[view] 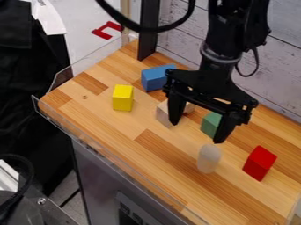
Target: Move the white block on the left of the table
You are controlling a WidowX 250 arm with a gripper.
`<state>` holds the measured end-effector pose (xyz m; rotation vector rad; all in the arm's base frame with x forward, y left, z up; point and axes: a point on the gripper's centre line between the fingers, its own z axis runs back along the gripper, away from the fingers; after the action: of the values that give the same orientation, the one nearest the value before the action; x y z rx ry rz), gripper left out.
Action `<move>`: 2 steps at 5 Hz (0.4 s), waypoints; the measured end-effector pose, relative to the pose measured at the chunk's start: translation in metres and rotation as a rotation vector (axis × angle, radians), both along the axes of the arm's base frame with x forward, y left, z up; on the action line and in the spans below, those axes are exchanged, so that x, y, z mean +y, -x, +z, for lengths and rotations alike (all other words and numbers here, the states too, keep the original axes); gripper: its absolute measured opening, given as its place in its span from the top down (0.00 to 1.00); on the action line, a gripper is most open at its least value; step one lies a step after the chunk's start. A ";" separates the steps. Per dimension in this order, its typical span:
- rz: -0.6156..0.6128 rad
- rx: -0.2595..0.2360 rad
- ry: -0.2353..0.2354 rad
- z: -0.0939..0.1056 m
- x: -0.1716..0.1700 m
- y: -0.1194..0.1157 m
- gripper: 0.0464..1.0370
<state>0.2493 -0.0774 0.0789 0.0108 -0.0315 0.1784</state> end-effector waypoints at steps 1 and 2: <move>0.000 0.026 -0.009 -0.007 0.001 0.003 0.04; -0.007 0.039 -0.011 -0.017 0.000 0.000 0.04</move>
<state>0.2492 -0.0776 0.0620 0.0249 0.0060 0.1706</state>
